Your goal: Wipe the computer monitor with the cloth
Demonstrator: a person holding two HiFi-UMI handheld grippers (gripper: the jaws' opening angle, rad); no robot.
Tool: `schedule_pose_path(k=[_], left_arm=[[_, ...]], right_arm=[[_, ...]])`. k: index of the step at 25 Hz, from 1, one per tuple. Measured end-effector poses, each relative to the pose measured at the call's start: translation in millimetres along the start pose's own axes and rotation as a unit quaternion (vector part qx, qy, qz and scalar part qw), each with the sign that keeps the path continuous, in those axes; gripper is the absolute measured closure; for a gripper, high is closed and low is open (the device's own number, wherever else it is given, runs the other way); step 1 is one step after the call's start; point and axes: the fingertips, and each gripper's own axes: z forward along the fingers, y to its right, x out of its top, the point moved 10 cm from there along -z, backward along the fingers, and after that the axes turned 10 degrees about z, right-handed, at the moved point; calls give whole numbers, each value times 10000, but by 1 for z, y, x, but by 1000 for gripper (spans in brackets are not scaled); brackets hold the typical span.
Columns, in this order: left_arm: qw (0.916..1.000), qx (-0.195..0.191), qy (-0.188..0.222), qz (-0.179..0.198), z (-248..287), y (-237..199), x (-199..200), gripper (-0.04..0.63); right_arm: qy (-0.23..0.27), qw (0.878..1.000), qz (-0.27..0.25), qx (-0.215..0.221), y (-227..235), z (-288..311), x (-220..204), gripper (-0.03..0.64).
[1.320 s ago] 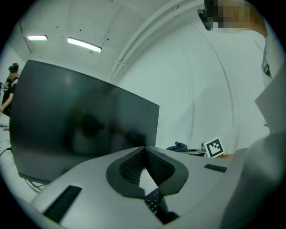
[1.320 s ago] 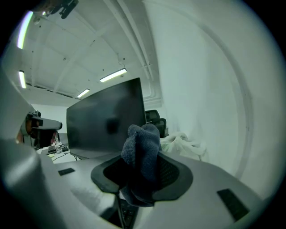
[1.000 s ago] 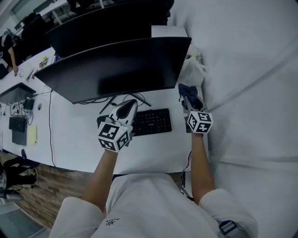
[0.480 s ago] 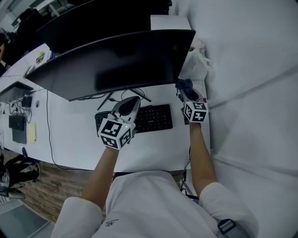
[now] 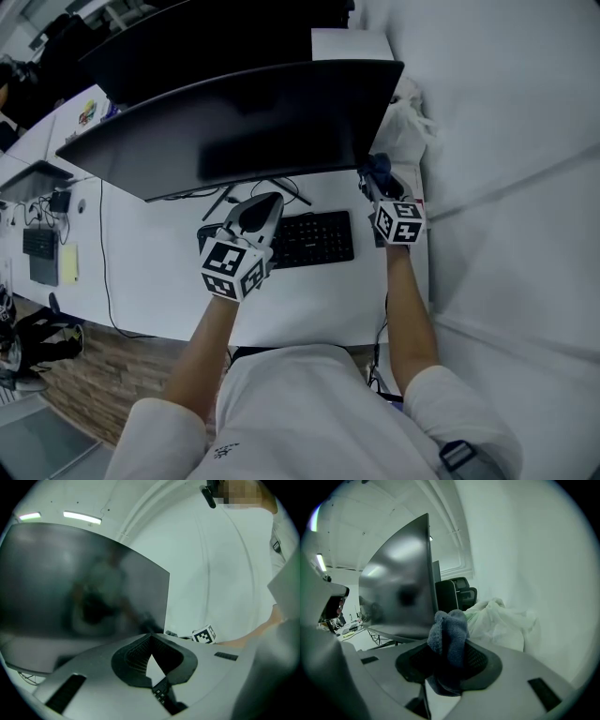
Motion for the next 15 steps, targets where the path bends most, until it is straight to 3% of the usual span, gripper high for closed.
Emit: schedule_pose_path(k=[15], left_arm=[[9996, -5, 239, 130, -12, 8, 15, 589]], right_arm=[[746, 9965, -277, 258, -17, -21, 63, 462]])
